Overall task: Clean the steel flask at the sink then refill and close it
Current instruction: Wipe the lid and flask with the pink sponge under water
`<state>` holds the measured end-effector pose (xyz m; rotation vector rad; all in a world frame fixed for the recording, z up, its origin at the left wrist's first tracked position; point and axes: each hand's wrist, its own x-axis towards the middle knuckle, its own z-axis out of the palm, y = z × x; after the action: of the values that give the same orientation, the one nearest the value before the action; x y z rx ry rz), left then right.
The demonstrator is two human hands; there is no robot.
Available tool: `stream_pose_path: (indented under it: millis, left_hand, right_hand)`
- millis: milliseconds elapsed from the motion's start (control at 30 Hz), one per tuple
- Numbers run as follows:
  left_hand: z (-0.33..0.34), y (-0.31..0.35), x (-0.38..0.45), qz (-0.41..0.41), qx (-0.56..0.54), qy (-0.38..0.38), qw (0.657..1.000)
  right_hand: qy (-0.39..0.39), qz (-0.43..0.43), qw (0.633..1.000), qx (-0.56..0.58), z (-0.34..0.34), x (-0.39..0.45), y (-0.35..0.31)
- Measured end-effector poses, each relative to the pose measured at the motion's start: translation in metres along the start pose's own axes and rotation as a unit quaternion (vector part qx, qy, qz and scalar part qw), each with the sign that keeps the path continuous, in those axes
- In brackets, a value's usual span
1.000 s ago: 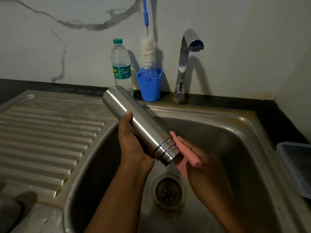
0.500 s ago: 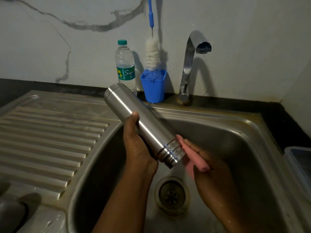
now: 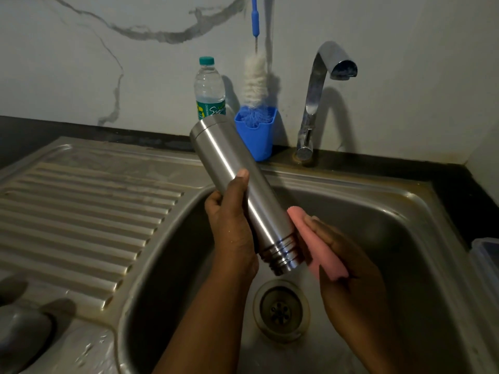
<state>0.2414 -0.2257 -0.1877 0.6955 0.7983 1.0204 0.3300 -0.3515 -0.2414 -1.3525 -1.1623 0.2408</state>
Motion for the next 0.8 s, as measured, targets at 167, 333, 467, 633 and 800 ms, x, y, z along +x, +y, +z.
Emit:
stream_pose_path:
  millis: [167,333,467,633,800]
  left_hand:
    - [-0.001,0.003,-0.002,-0.006,-0.025,-0.007,1.000]
    - [-0.003,0.005,-0.001,-0.023,-0.030,0.004,0.999]
    - [-0.002,0.006,-0.003,-0.027,-0.048,-0.010,0.998]
    - [0.000,0.007,-0.008,-0.059,-0.050,-0.016,0.997]
    - [-0.001,0.008,-0.004,-0.062,-0.043,-0.017,0.997]
  right_hand:
    - [-0.011,-0.089,0.996,0.029,0.004,0.000,-0.014]
    - [-0.024,-0.075,0.996,-0.037,-0.002,0.001,-0.005]
    - [-0.012,-0.027,0.998,-0.057,-0.003,0.000,0.000]
    - [-0.041,-0.076,0.993,-0.081,-0.004,0.003,-0.011]
    - [-0.072,-0.057,0.992,-0.089,-0.003,0.005,-0.015]
